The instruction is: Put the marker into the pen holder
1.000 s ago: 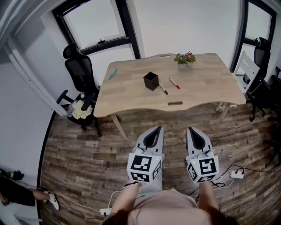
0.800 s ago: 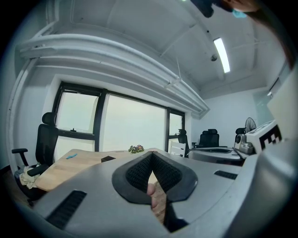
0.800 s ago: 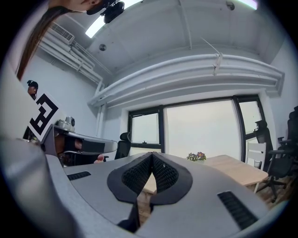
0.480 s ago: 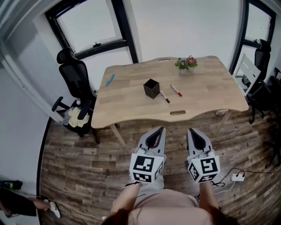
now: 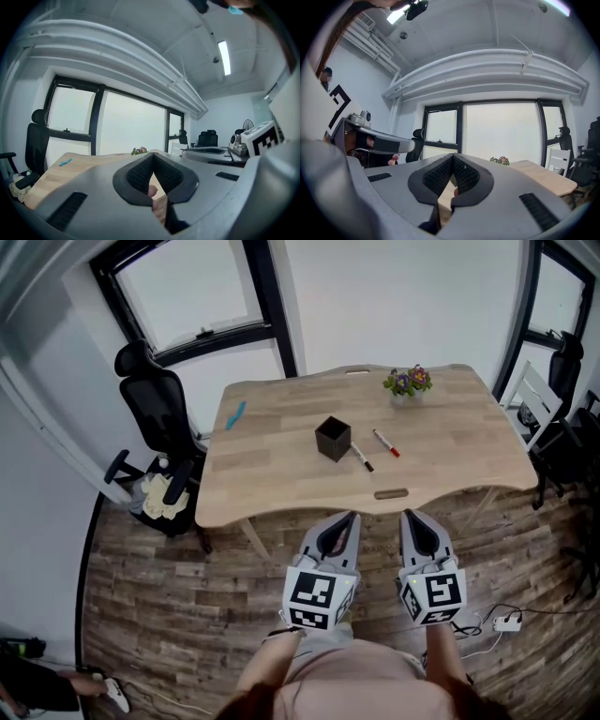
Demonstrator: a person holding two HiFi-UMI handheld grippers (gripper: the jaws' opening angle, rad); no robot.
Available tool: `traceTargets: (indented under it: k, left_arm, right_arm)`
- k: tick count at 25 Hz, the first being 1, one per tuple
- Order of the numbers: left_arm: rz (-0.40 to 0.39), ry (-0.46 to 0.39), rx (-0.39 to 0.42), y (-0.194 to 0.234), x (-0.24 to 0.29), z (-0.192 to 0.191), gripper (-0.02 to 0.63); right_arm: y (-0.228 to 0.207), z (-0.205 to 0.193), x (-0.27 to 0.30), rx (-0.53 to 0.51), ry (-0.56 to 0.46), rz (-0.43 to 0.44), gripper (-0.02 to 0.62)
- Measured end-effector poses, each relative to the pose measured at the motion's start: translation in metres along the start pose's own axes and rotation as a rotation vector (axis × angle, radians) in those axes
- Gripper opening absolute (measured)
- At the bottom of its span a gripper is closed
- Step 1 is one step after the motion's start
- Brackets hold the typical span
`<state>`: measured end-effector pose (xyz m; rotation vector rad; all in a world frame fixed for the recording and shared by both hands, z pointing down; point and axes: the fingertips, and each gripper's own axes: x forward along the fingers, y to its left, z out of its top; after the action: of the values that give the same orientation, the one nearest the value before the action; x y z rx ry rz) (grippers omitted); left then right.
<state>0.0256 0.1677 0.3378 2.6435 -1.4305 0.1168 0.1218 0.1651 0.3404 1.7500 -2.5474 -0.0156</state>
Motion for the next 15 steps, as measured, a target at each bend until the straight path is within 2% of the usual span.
traceTargets:
  k: [15]
  left_arm:
    - [-0.045, 0.025, -0.018, 0.05, 0.019, -0.011, 0.002]
  right_arm:
    - [0.014, -0.003, 0.062, -0.009, 0.015, -0.019, 0.002]
